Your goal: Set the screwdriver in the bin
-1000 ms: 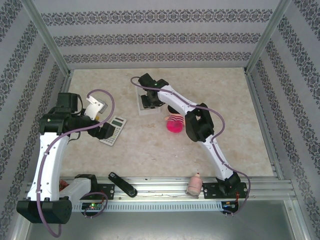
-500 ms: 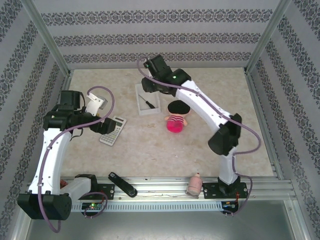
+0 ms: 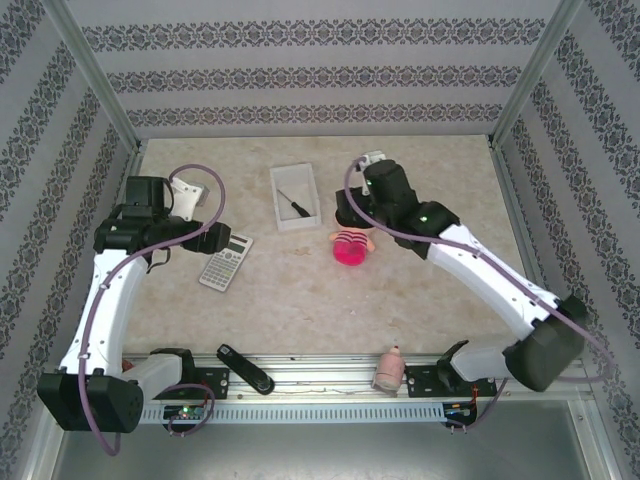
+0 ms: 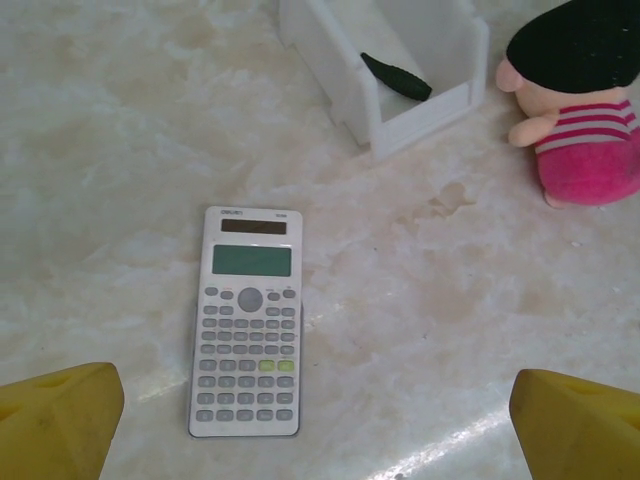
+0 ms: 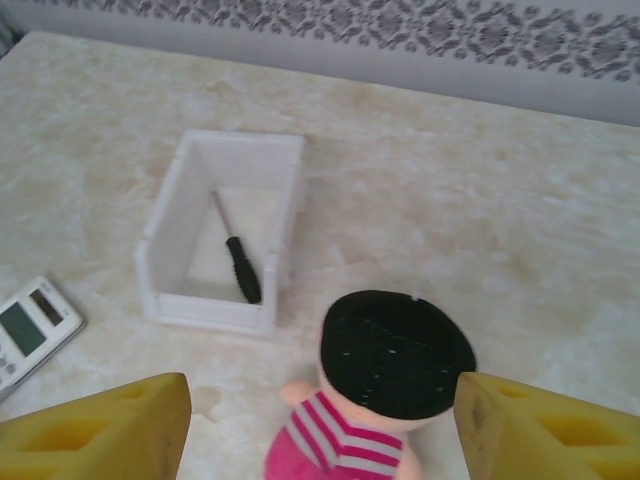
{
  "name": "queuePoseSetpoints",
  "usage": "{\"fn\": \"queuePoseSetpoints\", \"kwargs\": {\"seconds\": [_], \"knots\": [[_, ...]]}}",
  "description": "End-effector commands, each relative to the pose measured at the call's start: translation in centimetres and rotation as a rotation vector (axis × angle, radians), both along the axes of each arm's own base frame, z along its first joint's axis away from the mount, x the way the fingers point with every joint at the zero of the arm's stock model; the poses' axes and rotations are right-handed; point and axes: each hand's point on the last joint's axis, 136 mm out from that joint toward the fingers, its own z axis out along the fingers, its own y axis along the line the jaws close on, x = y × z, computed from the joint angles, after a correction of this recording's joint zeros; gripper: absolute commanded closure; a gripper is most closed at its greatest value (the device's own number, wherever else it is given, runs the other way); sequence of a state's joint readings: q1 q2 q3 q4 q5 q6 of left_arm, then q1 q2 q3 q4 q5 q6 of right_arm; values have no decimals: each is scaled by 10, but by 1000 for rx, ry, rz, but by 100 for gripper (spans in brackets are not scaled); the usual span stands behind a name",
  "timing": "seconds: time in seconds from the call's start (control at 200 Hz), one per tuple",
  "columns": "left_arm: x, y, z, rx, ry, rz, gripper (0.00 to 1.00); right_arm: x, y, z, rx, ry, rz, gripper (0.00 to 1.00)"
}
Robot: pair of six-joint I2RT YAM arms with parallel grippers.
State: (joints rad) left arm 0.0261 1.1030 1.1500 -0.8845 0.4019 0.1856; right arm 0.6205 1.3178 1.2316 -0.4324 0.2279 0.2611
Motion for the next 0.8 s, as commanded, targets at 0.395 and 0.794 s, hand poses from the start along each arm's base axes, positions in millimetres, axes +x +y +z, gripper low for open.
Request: {"fn": "queuePoseSetpoints", "kwargs": {"seconds": [0.395, 0.794], "knots": [[25, 43, 2, 59, -185, 319, 1, -24, -86, -12, 134, -58, -190, 12], [53, 81, -12, 39, -359, 533, 1, -23, -150, -53, 80, -99, -415, 2]]}}
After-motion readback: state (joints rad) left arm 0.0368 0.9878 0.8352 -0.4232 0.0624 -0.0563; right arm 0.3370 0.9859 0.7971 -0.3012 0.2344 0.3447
